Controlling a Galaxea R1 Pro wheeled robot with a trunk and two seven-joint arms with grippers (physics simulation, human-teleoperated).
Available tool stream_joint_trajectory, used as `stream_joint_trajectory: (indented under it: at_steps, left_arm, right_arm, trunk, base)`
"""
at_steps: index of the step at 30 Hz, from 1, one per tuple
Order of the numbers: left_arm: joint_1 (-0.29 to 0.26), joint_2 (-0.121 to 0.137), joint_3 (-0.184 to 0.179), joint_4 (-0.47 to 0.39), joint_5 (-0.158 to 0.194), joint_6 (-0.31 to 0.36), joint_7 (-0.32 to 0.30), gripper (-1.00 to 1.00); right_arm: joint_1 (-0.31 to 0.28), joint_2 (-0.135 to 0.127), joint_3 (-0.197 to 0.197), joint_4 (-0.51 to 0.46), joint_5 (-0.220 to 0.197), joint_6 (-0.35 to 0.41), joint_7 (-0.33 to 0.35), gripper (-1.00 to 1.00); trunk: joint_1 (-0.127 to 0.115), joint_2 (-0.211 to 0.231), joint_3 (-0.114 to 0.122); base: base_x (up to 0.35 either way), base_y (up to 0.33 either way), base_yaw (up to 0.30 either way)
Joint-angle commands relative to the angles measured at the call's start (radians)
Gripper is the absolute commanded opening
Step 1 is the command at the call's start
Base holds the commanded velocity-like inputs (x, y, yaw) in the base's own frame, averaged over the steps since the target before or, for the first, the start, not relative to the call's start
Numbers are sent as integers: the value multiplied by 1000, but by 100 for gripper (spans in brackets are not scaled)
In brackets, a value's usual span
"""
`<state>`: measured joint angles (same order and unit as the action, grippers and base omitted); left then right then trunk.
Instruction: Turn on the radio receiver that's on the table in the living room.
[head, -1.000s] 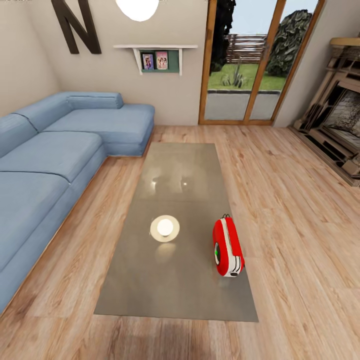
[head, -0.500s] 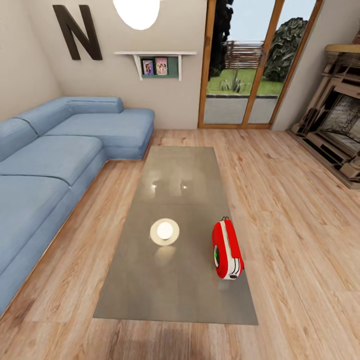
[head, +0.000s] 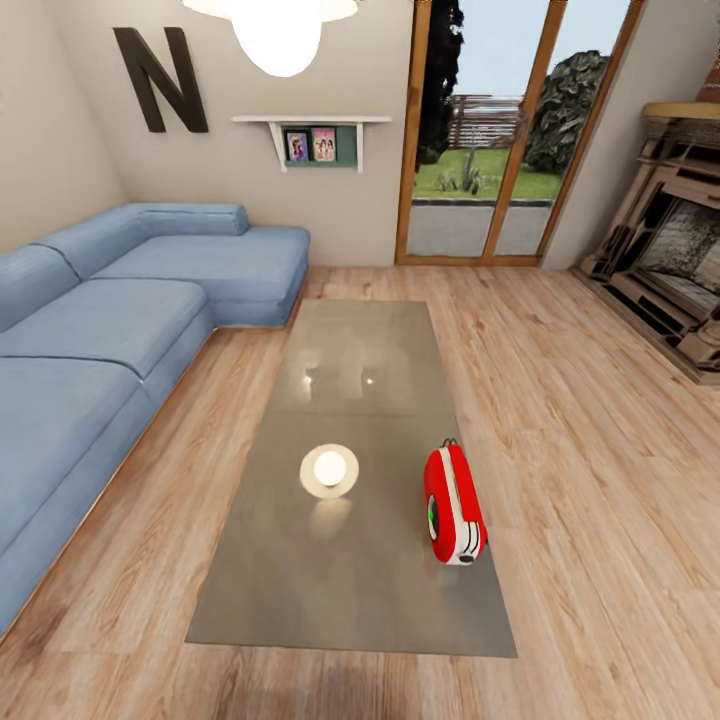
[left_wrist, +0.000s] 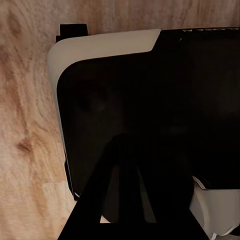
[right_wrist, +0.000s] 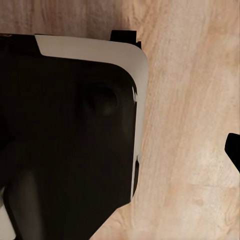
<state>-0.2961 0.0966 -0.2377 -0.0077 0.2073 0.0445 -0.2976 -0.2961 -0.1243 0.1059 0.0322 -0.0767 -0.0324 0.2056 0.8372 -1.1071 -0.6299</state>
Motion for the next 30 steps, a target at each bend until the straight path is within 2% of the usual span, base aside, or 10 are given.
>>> stream_joint_trajectory:
  at_steps: [1,20,30]
  left_arm:
    - [0,0,0,0,0,0,0,-100]
    - [0,0,0,0,0,0,0,-100]
    - [0,0,0,0,0,0,0,-100]
  right_arm:
    - [0,0,0,0,0,0,0,100]
    - [0,3,0,0,0,2,0,100]
    - [0,20,-1,0,-4,2,-1,100]
  trunk:
    - [0,0,2]
    - [0,0,31]
    - [0,0,47]
  base:
    - [0,0,0]
    - [0,0,0]
    - [0,0,0]
